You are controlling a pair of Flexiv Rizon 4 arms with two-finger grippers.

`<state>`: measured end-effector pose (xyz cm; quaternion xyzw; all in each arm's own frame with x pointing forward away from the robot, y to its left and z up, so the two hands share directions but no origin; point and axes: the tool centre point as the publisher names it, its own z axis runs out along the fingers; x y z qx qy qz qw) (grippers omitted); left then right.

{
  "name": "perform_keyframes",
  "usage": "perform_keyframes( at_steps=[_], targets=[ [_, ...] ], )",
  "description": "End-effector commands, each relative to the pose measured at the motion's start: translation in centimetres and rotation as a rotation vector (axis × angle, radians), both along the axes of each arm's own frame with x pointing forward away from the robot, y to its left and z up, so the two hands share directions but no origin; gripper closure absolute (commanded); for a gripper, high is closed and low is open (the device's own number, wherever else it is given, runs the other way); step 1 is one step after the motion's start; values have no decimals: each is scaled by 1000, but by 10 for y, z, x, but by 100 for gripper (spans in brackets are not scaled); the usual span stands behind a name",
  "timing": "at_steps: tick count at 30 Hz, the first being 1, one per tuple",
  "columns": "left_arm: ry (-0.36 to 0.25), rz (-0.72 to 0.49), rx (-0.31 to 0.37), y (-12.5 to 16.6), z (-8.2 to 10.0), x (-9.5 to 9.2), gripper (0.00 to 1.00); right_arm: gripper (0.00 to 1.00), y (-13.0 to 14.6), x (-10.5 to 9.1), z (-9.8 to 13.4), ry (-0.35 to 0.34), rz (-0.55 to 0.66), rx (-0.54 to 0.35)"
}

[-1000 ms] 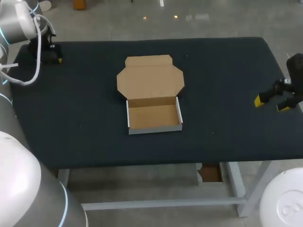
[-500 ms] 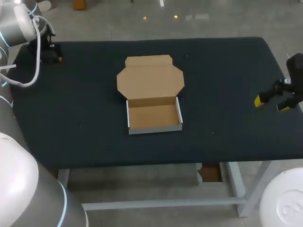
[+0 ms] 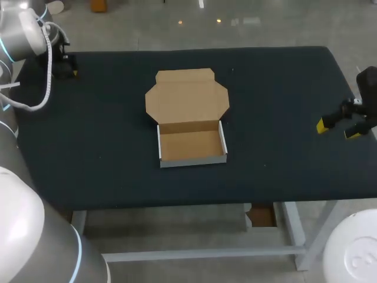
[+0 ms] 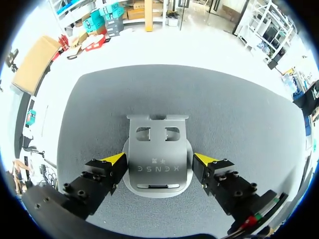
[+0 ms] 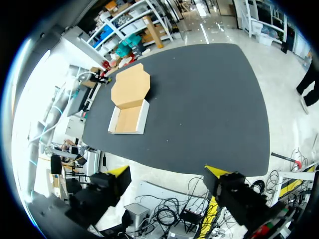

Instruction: Assemble the packaging by folding the flat box into shape, placing the metal phone stand inside, and closing the box properly

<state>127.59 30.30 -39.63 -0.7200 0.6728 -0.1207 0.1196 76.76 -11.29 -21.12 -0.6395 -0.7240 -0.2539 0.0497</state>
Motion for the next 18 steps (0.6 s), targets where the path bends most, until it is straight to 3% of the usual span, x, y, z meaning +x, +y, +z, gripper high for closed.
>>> perform_keyframes(
  at_steps=[1,4,9,13,16,18],
  targets=[
    [212,2,-16,4,-7,16,15,0,0,-1,2,3,2,1],
    [210,7,-14,4,-7,18,27,0,0,-1,2,3,2,1],
    [211,16,-8,5,-8,21,30,0,0,-1,2,3,2,1],
    [212,22,-7,5,-10,22,58,0,0,-1,2,3,2,1],
    [211,26,-8,5,-10,22,100,0,0,-1,2,3,2,1],
    [207,28,-9,5,-8,19,100,0,0,-1,2,3,2,1]
  ],
)
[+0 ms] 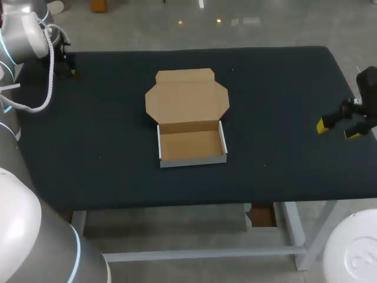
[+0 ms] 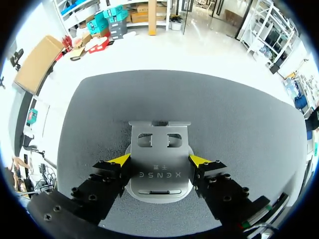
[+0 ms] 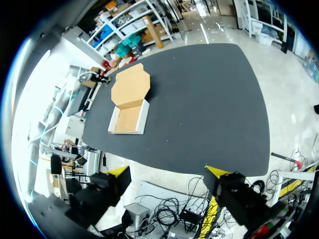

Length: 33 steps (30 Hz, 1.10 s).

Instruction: Assemble the packaging by folding the flat box into shape, placing the metal phone stand inside, and closing the box properly

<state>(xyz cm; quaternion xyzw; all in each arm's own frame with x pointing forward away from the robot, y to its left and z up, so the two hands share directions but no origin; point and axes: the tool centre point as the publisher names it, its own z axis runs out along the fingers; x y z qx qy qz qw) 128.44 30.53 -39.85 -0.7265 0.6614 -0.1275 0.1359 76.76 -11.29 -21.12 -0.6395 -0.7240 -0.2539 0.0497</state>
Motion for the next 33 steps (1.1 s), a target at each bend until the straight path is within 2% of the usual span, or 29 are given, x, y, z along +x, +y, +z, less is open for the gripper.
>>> perform_keyframes(
  at_steps=[1,7,19,33],
  targets=[
    [236,3,-23,3,-5,9,100,0,0,-1,2,3,2,1],
    [206,-4,-31,4,6,-5,100,0,0,-1,2,3,2,1],
    [183,-3,-26,7,27,-34,100,0,0,-1,2,3,2,1],
    [149,-68,-6,-4,47,-71,100,0,0,-1,2,3,2,1]
  ],
)
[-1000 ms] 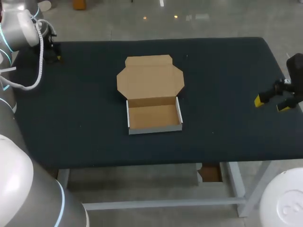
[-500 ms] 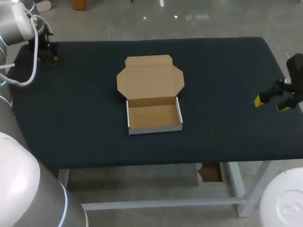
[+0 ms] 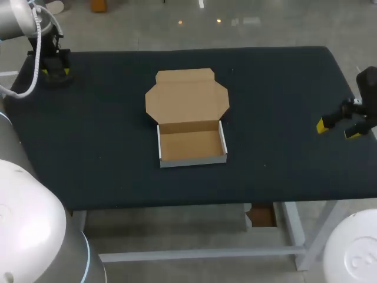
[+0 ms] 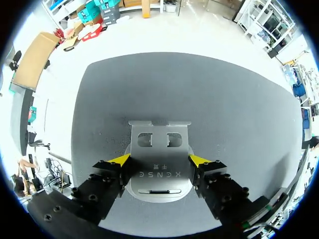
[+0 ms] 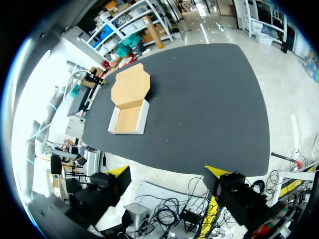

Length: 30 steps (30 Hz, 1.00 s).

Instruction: Assemble the packaging by folding the flat box into shape, placing the metal phone stand inside, and closing the box properly

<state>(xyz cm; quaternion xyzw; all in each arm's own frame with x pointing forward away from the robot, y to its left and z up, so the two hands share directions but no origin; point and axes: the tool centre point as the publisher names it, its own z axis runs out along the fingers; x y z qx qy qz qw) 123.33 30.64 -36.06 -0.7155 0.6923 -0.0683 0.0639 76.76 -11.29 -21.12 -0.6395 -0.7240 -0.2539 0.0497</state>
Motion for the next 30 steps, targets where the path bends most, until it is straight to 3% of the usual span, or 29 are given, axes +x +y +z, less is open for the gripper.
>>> perform_keyframes(
  at_steps=[1,16,30],
  targets=[
    [-42,-8,9,-4,11,-22,100,0,0,-1,2,3,2,1],
    [-91,-12,10,3,34,-71,100,0,0,-1,2,3,2,1],
    [-111,-10,13,3,45,-97,100,0,0,-1,2,3,2,1]
  ],
)
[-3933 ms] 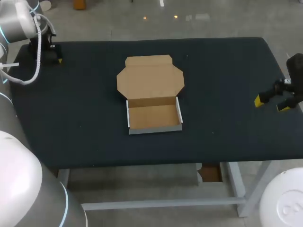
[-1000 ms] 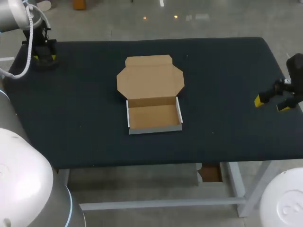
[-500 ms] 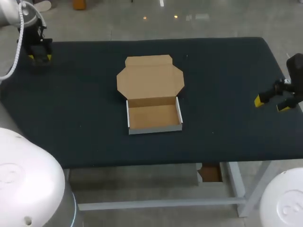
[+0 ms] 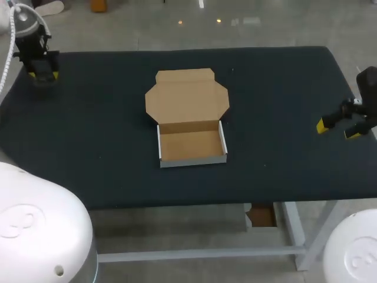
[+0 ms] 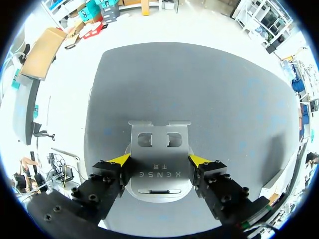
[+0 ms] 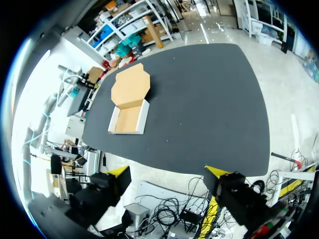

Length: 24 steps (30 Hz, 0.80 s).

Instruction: Assemble the packaging by folding the flat box into shape, placing the metal phone stand inside, and closing the box properly

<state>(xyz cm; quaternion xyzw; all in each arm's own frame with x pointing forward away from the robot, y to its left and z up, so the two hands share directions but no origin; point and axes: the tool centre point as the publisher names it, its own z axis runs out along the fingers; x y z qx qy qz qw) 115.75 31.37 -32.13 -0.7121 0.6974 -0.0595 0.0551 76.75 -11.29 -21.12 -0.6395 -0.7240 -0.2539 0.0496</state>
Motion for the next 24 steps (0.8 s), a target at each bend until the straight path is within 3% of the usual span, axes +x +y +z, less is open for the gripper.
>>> perform_keyframes(
  at_steps=[1,24],
  targets=[
    [-137,1,11,-5,6,-22,100,0,-1,-1,2,3,2,1],
    [-166,-25,14,-16,16,-35,100,0,-1,-1,2,3,2,1]
  ],
)
